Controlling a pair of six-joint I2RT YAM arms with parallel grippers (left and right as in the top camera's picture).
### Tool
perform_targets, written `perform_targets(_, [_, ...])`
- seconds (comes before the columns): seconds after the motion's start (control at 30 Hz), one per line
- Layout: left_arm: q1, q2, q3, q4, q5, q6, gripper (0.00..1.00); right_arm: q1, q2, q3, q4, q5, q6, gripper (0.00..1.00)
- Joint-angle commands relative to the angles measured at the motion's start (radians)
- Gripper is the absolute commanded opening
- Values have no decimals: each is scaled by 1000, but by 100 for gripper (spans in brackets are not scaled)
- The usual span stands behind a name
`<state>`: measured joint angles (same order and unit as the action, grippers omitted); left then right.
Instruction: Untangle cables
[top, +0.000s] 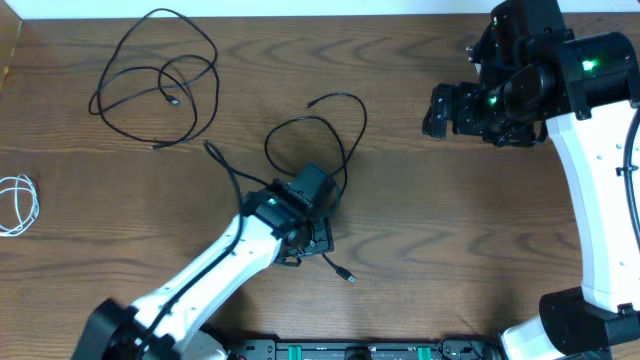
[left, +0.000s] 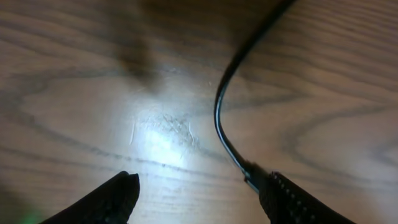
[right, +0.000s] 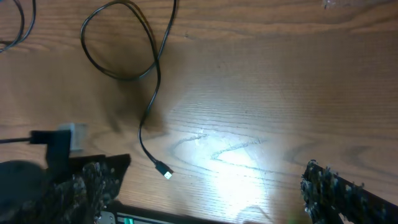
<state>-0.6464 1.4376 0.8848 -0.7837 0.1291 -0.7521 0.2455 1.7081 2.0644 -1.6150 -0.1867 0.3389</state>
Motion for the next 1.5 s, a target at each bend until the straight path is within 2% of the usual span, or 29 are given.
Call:
perform_targets(0.0, [-31, 61, -2, 35, -6, -51, 63, 4, -10, 2, -1, 4, -11, 99])
perform_targets(0.13, [-69, 148, -2, 50, -70, -213, 61, 4, -10, 2, -1, 4, -11, 99])
perform_targets(0.27, [-84, 234, -2, 68, -72, -293, 60, 4, -10, 2, -1, 4, -11, 99])
perform_targets(0.33, [-84, 279, -2, 102, -71, -297, 57, 4, -10, 2, -1, 4, -11, 99])
perform_targets(0.53, [-84, 307, -2, 138, -71, -297, 40, 4, -10, 2, -1, 4, -11, 99])
perform_targets(0.63, [-84, 308, -2, 139, -91, -297, 27, 4, -10, 2, -1, 4, -11, 99])
perform_targets(0.7, [-84, 308, -3, 139, -101, -297, 24, 4, -10, 2, -1, 4, -11, 99])
perform_targets(0.8, [-84, 308, -4, 138, -105, -291, 8, 4, -10, 2, -1, 4, -11, 99])
perform_targets(0.87, [-84, 308, -4, 138, -113, -274, 8, 4, -10, 2, -1, 4, -11, 99])
perform_targets(0.97, [-83, 307, -4, 138, -118, -208, 8, 4, -10, 2, -1, 4, -11, 99])
perform_targets(1.27, [-83, 265, 106, 36, -119, 152, 8, 4, -10, 2, -1, 4, -11, 99])
perform_targets(1.33, [-83, 236, 151, 25, -128, 269, 7, 4, -10, 2, -1, 4, -11, 99])
perform_targets(1.47, [-73, 196, 204, 13, -180, 360, 7, 4, -10, 2, -1, 4, -11, 99])
